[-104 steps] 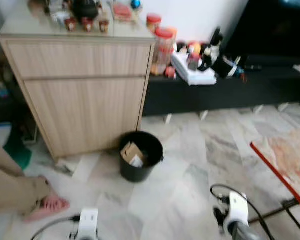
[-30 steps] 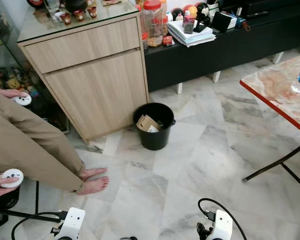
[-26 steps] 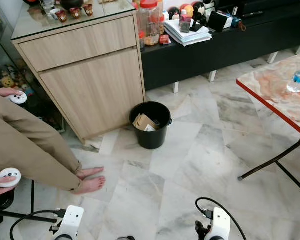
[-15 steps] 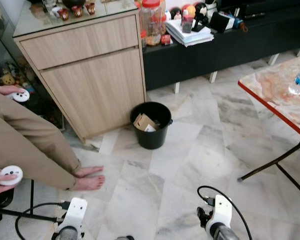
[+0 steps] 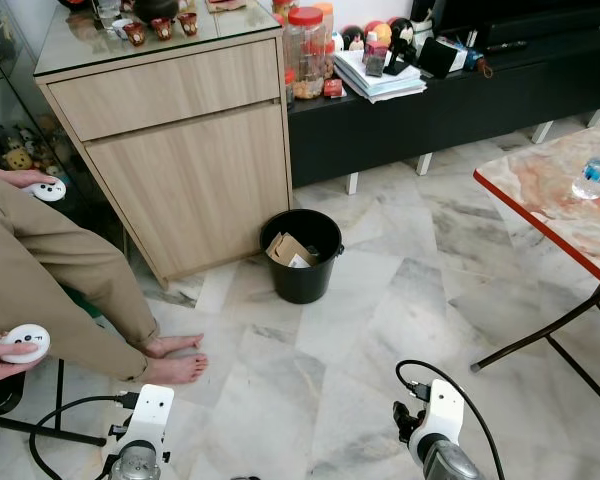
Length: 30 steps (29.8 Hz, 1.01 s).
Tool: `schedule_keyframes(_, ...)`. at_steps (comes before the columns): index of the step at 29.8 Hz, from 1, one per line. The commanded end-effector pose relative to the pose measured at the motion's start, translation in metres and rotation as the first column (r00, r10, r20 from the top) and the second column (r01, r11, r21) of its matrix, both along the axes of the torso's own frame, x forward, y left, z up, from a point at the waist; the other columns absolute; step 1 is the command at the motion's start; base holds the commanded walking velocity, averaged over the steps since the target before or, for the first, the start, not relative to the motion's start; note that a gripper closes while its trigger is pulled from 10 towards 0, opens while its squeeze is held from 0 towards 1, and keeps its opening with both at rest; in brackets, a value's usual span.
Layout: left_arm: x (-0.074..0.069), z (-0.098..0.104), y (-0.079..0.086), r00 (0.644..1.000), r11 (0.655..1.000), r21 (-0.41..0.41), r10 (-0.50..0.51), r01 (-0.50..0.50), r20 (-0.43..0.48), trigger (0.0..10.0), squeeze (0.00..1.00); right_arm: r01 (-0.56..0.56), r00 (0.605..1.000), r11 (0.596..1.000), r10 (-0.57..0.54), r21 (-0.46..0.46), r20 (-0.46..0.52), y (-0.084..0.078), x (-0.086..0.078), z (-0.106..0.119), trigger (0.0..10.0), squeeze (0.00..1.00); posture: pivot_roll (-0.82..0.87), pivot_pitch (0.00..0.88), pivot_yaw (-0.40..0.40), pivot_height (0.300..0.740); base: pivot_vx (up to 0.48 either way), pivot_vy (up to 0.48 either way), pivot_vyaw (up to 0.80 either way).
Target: Picking trash to rubbish bin
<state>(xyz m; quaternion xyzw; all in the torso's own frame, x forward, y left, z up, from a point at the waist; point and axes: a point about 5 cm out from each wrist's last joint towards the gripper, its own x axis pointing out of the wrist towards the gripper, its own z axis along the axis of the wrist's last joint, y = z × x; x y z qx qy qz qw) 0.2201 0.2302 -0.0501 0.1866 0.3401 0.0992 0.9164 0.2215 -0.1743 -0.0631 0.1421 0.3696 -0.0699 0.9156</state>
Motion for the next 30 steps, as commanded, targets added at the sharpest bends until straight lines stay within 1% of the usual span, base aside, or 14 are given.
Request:
schedule_keyframes(1, -0.013, -0.007, 0.007, 0.998, 0.999, 0.009, 0.046, -0.045, -0.046, 10.0, 0.0, -0.002, 1.0, 1.0, 0.002, 0.003, -0.027, 0.002, -0.006, -0.004, 10.0, 0.0, 0.1, 0.075, 0.026, 0.728, 0.0, 0.0, 0.0)
schedule_keyframes(2, -0.014, -0.007, 0.008, 0.997, 0.999, 0.01, 0.052, -0.052, -0.049, 10.0, 0.0, -0.003, 0.999, 1.0, 0.003, 0.002, -0.032, 0.003, -0.007, -0.005, 10.0, 0.0, 0.1, 0.074, 0.028, 0.728, 0.0, 0.0, 0.0)
schedule_keyframes(4, -0.019, -0.009, 0.012, 0.996, 0.998, 0.012, 0.069, -0.069, -0.056, 10.0, 0.0, 0.006, 0.999, 1.0, -0.006, 0.004, -0.042, 0.002, -0.01, -0.006, 10.0, 0.0, 0.1, 0.079, 0.033, 0.728, 0.0, 0.0, -0.79)
schedule_keyframes(8, -0.027, -0.013, 0.015, 0.995, 0.998, 0.026, 0.052, -0.05, -0.086, 10.0, 0.0, 0.025, 0.998, 1.0, -0.025, 0.0, -0.051, 0.001, -0.015, -0.009, 10.0, 0.0, 0.09, 0.086, 0.044, 0.728, 0.0, 0.0, -0.78)
schedule_keyframes(11, -0.031, -0.014, 0.016, 0.994, 0.998, 0.025, 0.066, -0.064, -0.09, 10.0, 0.0, 0.038, 0.997, 0.999, -0.038, -0.005, -0.065, -0.001, -0.02, -0.012, 10.0, 0.0, 0.09, 0.084, 0.049, 0.728, 0.0, 0.0, -0.77)
schedule_keyframes(19, -0.034, -0.015, 0.016, 0.994, 0.999, 0.03, 0.048, -0.046, -0.099, 10.0, 0.0, 0.025, 0.995, 1.0, -0.026, -0.008, -0.095, -0.001, -0.029, -0.017, 10.0, 0.0, 0.09, 0.068, 0.05, 0.728, 0.0, 0.0, -0.77)
schedule_keyframes(21, -0.033, -0.016, 0.014, 0.994, 0.999, 0.033, 0.022, -0.019, -0.106, 10.0, 0.0, 0.02, 0.995, 1.0, -0.021, -0.011, -0.097, -0.001, -0.029, -0.017, 10.0, 0.0, 0.09, 0.064, 0.049, 0.728, 0.0, 0.0, -0.77)
schedule_keyframes(23, -0.032, -0.015, 0.013, 0.995, 0.999, 0.028, 0.026, -0.024, -0.101, 10.0, 0.0, 0.021, 0.995, 1.0, -0.022, -0.008, -0.092, 0.0, -0.028, -0.016, 10.0, 0.0, 0.09, 0.055, 0.045, 0.728, 0.0, 0.0, -0.77)
schedule_keyframes(27, -0.03, -0.014, 0.014, 0.994, 0.998, 0.054, 0.024, -0.018, -0.105, 10.0, 0.0, -0.005, 0.996, 1.0, 0.004, -0.007, -0.092, 0.005, -0.025, -0.015, 10.0, 0.0, 0.1, 0.052, 0.043, 0.728, 0.0, 0.0, -0.77)
schedule_keyframes(28, -0.029, -0.014, 0.014, 0.994, 0.997, 0.074, 0.009, -0.001, -0.108, 10.0, 0.0, -0.028, 0.996, 1.0, 0.027, -0.009, -0.089, 0.007, -0.024, -0.015, 10.0, 0.0, 0.1, 0.049, 0.042, 0.728, 0.0, 0.0, -0.77)
schedule_keyframes(29, -0.029, -0.013, 0.015, 0.994, 0.996, 0.091, 0.003, 0.007, -0.111, 10.0, 0.0, -0.024, 0.996, 1.0, 0.023, -0.006, -0.086, 0.008, -0.023, -0.014, 10.0, 0.0, 0.1, 0.049, 0.042, 0.728, 0.0, -0.27, -0.77)
schedule_keyframes(30, -0.029, -0.013, 0.015, 0.994, 0.996, 0.091, 0.003, 0.007, -0.111, 10.0, 0.0, -0.024, 0.996, 1.0, 0.023, -0.006, -0.086, 0.008, -0.023, -0.014, 10.0, 0.0, 0.1, 0.049, 0.042, 0.728, 0.0, -0.27, -0.77)
